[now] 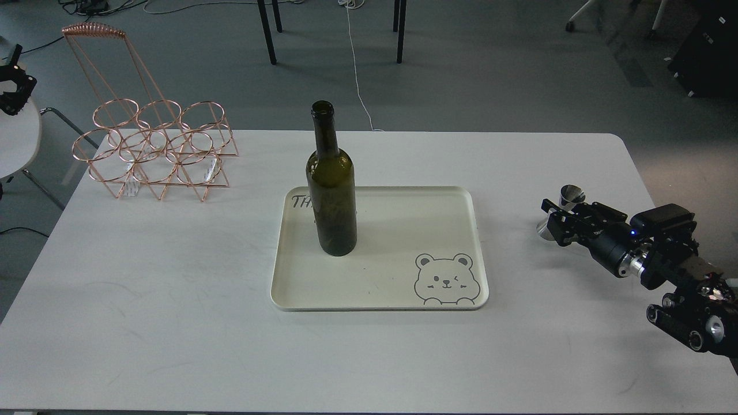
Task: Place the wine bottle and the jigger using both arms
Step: 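Carry the jigger off the tray and lower it onto the table, then release the jigger and withdraw the right gripper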
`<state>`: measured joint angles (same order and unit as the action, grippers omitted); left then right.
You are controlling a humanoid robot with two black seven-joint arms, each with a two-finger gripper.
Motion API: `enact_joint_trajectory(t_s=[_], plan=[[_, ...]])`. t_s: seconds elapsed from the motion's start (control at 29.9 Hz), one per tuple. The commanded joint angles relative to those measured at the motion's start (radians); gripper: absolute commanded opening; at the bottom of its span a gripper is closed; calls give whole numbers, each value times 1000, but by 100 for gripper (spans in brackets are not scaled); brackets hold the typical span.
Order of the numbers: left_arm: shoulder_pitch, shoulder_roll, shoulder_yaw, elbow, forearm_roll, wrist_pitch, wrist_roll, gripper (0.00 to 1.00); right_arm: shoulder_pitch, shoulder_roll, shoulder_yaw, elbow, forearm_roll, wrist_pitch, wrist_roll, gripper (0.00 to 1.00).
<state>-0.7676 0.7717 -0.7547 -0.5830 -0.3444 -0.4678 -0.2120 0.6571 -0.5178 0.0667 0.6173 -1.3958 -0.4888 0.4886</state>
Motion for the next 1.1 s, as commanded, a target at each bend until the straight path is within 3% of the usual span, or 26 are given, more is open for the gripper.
enact_joint_trajectory(t_s=[0.0, 0.03, 0.2, 0.4, 0.53, 0.67, 0.77, 0.97, 1.07], plan=[[-1, 4, 0, 0, -1, -2, 0, 98, -14, -56, 4, 63, 3, 0, 0, 92], [-1, 8, 0, 0, -1, -2, 2, 98, -13, -91, 5, 109, 9, 0, 0, 96], [-2, 14, 0, 0, -1, -3, 5, 98, -17, -240, 2, 294, 14, 0, 0, 96], [-1, 55, 8, -37, 1, -5, 13, 98, 1, -358, 24, 375, 26, 0, 0, 97], [8, 121, 55, -127, 4, -8, 14, 98, 77, -404, 54, 435, 168, 0, 0, 97], [8, 227, 147, -244, 21, -15, 11, 98, 225, -410, 58, 437, 299, 13, 0, 97], [8, 326, 170, -339, 120, -15, 6, 98, 314, -403, 70, 420, 420, 106, 0, 97], [-1, 455, 160, -521, 531, -11, 2, 98, 381, -329, 154, 326, 613, 271, 0, 97], [-10, 514, 152, -647, 743, -8, 0, 98, 381, -272, 221, 260, 652, 300, 0, 97]])
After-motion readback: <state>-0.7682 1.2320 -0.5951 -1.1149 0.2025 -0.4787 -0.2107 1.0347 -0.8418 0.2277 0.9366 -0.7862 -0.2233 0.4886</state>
